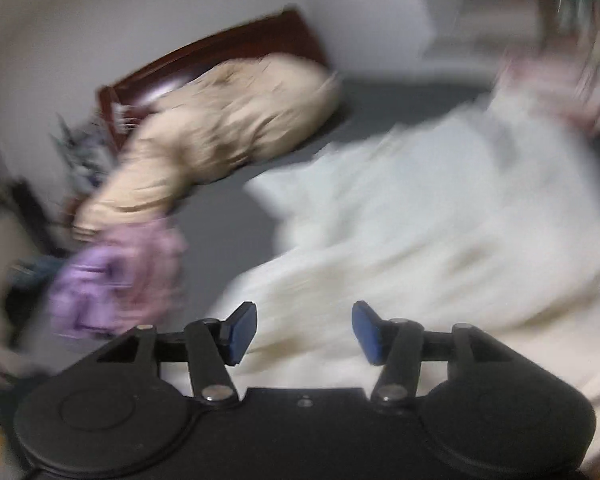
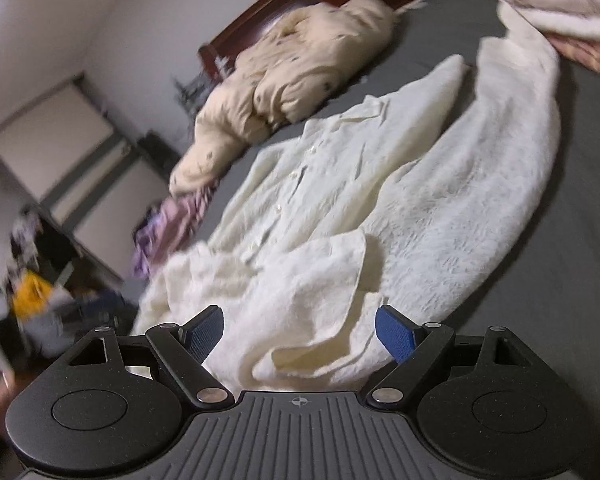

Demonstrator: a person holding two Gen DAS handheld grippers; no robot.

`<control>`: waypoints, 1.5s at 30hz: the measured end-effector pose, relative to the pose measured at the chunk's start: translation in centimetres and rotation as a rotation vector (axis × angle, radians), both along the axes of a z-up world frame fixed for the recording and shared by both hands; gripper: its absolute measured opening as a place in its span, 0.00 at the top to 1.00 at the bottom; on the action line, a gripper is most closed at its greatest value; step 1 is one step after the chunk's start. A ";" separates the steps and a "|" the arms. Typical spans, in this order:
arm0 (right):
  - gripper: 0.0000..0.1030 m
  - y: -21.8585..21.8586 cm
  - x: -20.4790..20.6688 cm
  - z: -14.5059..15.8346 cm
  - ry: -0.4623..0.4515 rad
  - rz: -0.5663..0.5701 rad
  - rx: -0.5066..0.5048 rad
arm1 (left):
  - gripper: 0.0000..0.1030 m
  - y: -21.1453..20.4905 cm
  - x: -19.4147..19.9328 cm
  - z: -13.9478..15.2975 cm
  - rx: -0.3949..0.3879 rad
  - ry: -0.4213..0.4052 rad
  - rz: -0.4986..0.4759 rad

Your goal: Fold clothes

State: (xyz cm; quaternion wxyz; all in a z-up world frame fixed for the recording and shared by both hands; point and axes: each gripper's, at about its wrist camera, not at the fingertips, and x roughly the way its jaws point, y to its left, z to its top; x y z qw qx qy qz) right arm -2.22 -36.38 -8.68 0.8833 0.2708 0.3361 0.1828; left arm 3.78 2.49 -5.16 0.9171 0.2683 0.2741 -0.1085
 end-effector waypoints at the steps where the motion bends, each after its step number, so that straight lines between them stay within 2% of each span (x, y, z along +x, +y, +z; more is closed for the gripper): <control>1: 0.19 0.3 -0.1 -0.1 -0.001 0.006 -0.024 | 0.49 0.6 0.7 -0.5 0.056 0.003 0.005; 2: 0.19 0.6 -0.2 -0.1 -0.001 0.010 -0.046 | 0.48 1.2 1.3 -1.0 0.091 0.008 0.009; 4: 0.19 1.0 -0.2 -0.3 -0.012 0.029 -0.058 | 0.47 2.3 2.5 -1.8 0.088 0.052 0.012; 7: 0.19 1.5 0.1 -0.5 -0.039 0.058 -0.057 | 0.46 3.9 4.1 -3.0 0.024 0.121 0.056; 10: 0.19 1.8 0.9 -0.7 -0.035 0.083 -0.034 | 0.46 5.2 5.1 -3.8 -0.022 0.138 0.138; 13: 0.22 2.0 2.0 -1.5 0.027 0.104 0.011 | 0.43 7.0 5.9 -3.6 -0.155 0.195 0.181; 14: 0.36 2.2 2.2 -1.7 0.038 0.114 0.017 | 0.42 7.6 5.9 -3.6 -0.204 0.222 0.188; 16: 0.48 2.6 2.5 -1.9 0.054 0.139 0.023 | 0.42 8.0 5.8 -3.6 -0.239 0.232 0.199; 19: 0.58 3.7 2.5 -2.3 0.076 0.174 -0.002 | 0.41 8.0 5.6 -3.8 -0.257 0.212 0.208; 20: 0.66 4.0 2.3 -2.4 0.079 0.180 -0.011 | 0.41 8.0 5.6 -3.9 -0.269 0.209 0.204; 21: 0.70 4.2 2.2 -2.5 0.078 0.186 -0.009 | 0.42 8.0 5.7 -4.0 -0.277 0.205 0.212; 23: 0.77 4.3 2.0 -2.4 0.064 0.178 0.035 | 0.42 7.9 6.0 -4.2 -0.294 0.191 0.239; 24: 0.91 4.1 2.1 -2.3 0.060 0.167 0.063 | 0.48 8.0 6.2 -4.2 -0.310 0.190 0.254; 25: 0.96 4.0 2.2 -2.2 0.057 0.153 0.089 | 0.51 8.2 6.6 -4.2 -0.329 0.192 0.272; 27: 0.98 3.8 2.6 -1.8 0.054 0.126 0.134 | 0.67 8.6 7.0 -4.0 -0.374 0.189 0.305; 29: 0.98 3.5 3.5 -1.2 0.053 0.111 0.179 | 0.75 9.3 7.1 -3.3 -0.441 0.184 0.327; 30: 0.98 3.4 4.0 -0.7 0.048 0.103 0.202 | 0.80 9.6 7.0 -2.9 -0.466 0.181 0.331; 32: 0.98 3.2 5.1 0.6 0.033 0.089 0.245 | 0.80 10.0 6.9 -2.1 -0.498 0.172 0.338; 36: 0.98 2.9 8.1 4.6 -0.019 0.075 0.345 | 0.74 10.5 6.2 -1.4 -0.482 0.165 0.353; 40: 0.98 2.8 10.3 10.0 -0.127 0.088 0.411 | 0.67 10.4 5.6 -2.5 -0.375 0.162 0.376; 42: 0.98 2.2 9.9 12.6 -0.203 0.097 0.450 | 0.67 10.6 5.2 -3.2 -0.351 0.166 0.381; 45: 0.98 0.9 7.3 13.9 -0.271 0.107 0.425 | 0.67 11.0 4.3 -4.1 -0.325 0.165 0.384</control>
